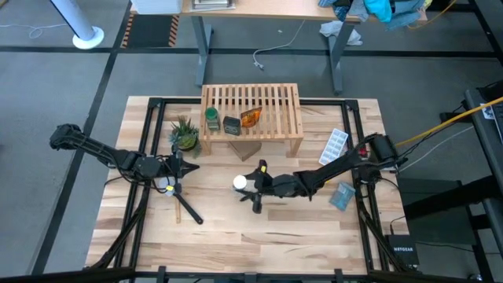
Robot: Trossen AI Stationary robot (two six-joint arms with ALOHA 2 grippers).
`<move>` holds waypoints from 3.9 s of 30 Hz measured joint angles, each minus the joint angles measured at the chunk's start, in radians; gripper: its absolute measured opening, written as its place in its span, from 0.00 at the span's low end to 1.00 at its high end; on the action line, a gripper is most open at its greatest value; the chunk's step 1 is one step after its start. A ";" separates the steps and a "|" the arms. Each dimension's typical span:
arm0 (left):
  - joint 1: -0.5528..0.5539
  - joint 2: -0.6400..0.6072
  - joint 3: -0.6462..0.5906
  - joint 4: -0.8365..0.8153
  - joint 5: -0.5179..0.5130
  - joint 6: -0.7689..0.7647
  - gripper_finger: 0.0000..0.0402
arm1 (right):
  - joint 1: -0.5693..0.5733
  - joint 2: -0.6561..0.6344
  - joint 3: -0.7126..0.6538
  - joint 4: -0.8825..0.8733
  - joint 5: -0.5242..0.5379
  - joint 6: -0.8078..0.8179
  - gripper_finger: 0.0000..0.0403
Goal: Shelf spices
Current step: Put the white seasoning bottle on the shelf, then return to Home Position
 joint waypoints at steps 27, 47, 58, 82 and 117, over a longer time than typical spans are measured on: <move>0.000 0.000 0.000 0.001 0.000 0.000 0.00 | -0.228 -0.655 0.000 -0.826 0.062 -0.230 0.50; 0.000 0.000 0.000 0.000 0.003 -0.003 0.00 | -0.626 -0.607 -0.004 -0.722 -0.519 -0.228 0.50; 0.000 0.000 0.000 0.000 0.018 -0.004 0.00 | -0.706 -0.585 -0.142 -0.488 -0.639 -0.202 0.50; 0.000 0.000 0.000 0.002 0.026 -0.007 0.00 | -0.708 -0.547 -0.159 -0.394 -0.635 -0.171 0.76; 0.000 -0.268 0.143 -0.062 0.025 0.342 0.00 | -0.707 -1.236 -0.169 -1.009 -0.871 -0.057 0.76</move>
